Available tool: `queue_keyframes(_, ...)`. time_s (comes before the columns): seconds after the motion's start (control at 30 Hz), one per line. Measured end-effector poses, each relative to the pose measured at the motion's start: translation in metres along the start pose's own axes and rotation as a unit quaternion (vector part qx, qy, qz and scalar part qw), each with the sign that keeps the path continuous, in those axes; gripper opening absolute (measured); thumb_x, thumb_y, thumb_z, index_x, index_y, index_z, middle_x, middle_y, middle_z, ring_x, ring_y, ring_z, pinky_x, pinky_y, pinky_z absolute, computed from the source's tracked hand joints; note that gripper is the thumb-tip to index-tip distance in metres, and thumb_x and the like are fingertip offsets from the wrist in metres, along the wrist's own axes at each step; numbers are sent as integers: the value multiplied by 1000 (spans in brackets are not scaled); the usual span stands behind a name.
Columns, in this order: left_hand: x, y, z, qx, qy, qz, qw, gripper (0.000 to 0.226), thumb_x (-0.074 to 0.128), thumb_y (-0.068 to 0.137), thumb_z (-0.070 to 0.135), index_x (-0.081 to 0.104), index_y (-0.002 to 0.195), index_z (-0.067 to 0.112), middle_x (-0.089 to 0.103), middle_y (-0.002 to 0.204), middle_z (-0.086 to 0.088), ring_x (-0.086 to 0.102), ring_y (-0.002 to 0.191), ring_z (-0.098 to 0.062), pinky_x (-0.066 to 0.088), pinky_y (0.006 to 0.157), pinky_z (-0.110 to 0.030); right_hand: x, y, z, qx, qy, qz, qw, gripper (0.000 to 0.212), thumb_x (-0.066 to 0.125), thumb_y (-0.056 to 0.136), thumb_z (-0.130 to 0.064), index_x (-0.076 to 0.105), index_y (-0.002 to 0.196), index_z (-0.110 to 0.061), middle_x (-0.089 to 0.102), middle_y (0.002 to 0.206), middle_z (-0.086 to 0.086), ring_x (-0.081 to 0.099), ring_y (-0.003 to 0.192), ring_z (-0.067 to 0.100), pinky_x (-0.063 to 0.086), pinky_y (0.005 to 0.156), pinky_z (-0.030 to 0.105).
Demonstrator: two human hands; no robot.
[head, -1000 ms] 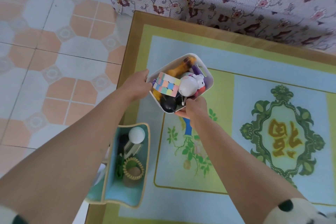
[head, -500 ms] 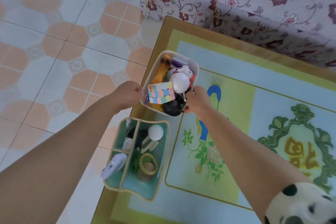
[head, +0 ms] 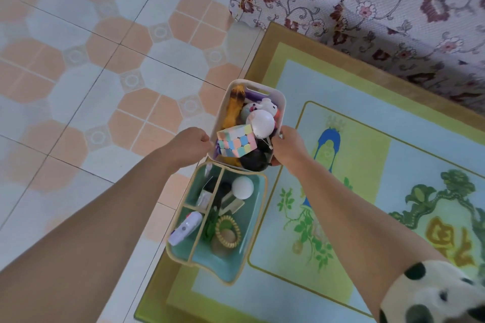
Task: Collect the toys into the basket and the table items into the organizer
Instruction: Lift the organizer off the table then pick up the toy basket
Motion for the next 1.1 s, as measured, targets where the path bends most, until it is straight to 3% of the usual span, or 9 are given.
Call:
queue_keyframes(0.27, 4, 1, -6, -7, -24, 4, 1000, 24, 48, 91, 14, 59, 106, -1, 61, 114, -20, 57, 110, -36, 49, 94, -50, 3, -8, 7, 16, -15, 9, 1000, 25, 34, 99, -17, 54, 112, -10, 62, 100, 13, 70, 68, 32, 61, 62, 43)
queue_keyframes(0.4, 11, 2, -4, -12, -40, -25, 999, 48, 47, 96, 27, 41, 141, 9, 44, 146, -10, 45, 130, -31, 40, 108, -47, 8, -15, 15, 33, -5, 3, 999, 24, 34, 98, -12, 54, 110, -6, 60, 99, 13, 67, 62, 26, 58, 52, 31)
queue_keyframes(0.43, 14, 2, -3, -7, -47, -35, 998, 48, 42, 99, 34, 41, 141, 12, 42, 149, -9, 44, 131, -30, 38, 110, -47, 8, -14, 14, 27, -19, 8, 999, 23, 36, 97, -8, 54, 110, -3, 59, 99, 14, 64, 65, 24, 55, 49, 27)
queue_keyframes(0.53, 22, 5, 0, 4, -78, -55, 995, 45, 25, 102, 47, 49, 122, 15, 55, 133, -13, 50, 123, -28, 39, 108, -47, 9, -13, 12, 10, -21, 32, 999, 23, 35, 97, -7, 54, 108, -1, 56, 98, 13, 53, 73, 20, 45, 49, 24)
queue_keyframes(0.67, 25, 11, -3, 0, -100, -71, 992, 54, 23, 98, 57, 46, 125, 17, 58, 128, -11, 52, 119, -28, 40, 108, -47, 14, -12, 16, 9, -13, 51, 999, 22, 34, 96, -10, 53, 105, -5, 55, 94, 9, 54, 83, 24, 48, 68, 34)
queue_keyframes(0.8, 28, 13, -4, 6, -98, -79, 992, 59, 24, 95, 61, 45, 129, 18, 59, 124, -8, 54, 116, -25, 42, 106, -48, 12, -13, 18, 10, -29, 60, 998, 18, 33, 97, -10, 50, 101, -7, 51, 92, 7, 50, 80, 22, 40, 61, 30)
queue_keyframes(0.97, 26, 10, -6, 8, -77, -90, 993, 70, 23, 93, 65, 37, 141, 16, 49, 140, -8, 46, 127, -27, 38, 109, -49, 12, -20, 19, 27, 4, 54, 998, 18, 34, 95, -13, 50, 102, -9, 55, 92, 6, 61, 88, 29, 57, 76, 46)
queue_keyframes(1.03, 24, 7, -7, 1, -63, -81, 995, 74, 23, 92, 67, 37, 140, 13, 46, 141, -8, 45, 126, -30, 38, 109, -49, 12, -30, 21, 32, 29, 48, 998, 20, 34, 97, -19, 50, 102, -10, 57, 95, 9, 63, 83, 27, 57, 70, 43)
queue_keyframes(1.1, 22, 2, -11, -4, -49, -74, 996, 70, 23, 94, 64, 47, 129, 8, 50, 128, -11, 50, 118, -31, 41, 107, -49, 15, -47, 26, 44, 44, 39, 997, 29, 32, 101, -30, 51, 108, -8, 55, 97, 8, 56, 75, 20, 54, 59, 37)
Point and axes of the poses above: each hand's wrist, its own y-axis towards the middle knuckle, its own x-axis out of the palm, z = x × y, the point moved 9 cm from there along y, towards the middle knuckle
